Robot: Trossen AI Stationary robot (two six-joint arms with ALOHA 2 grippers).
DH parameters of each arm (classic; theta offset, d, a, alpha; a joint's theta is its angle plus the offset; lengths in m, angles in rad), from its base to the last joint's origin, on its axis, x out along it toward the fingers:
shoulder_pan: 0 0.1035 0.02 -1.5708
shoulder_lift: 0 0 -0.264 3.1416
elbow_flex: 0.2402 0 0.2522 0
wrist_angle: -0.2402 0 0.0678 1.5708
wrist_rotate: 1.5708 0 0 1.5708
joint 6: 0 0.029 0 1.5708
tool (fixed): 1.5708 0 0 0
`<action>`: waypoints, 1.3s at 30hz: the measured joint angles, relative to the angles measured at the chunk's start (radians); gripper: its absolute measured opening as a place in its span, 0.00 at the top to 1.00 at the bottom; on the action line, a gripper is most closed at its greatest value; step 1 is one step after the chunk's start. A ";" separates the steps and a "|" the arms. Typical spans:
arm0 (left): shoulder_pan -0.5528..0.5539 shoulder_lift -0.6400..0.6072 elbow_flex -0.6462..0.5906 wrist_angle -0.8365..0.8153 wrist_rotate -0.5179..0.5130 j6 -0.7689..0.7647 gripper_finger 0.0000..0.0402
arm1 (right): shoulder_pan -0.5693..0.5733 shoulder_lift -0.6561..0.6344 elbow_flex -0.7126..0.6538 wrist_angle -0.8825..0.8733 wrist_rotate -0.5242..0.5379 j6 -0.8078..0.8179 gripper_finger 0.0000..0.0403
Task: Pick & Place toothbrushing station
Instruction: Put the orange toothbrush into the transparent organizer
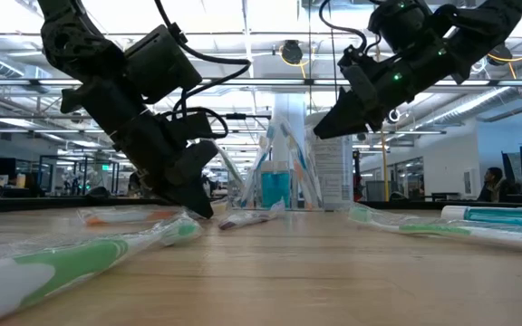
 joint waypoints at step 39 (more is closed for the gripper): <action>0.297 -0.210 -0.001 0.923 -0.190 0.517 0.92 | 0.024 0.000 0.000 -0.006 0.000 -0.012 0.61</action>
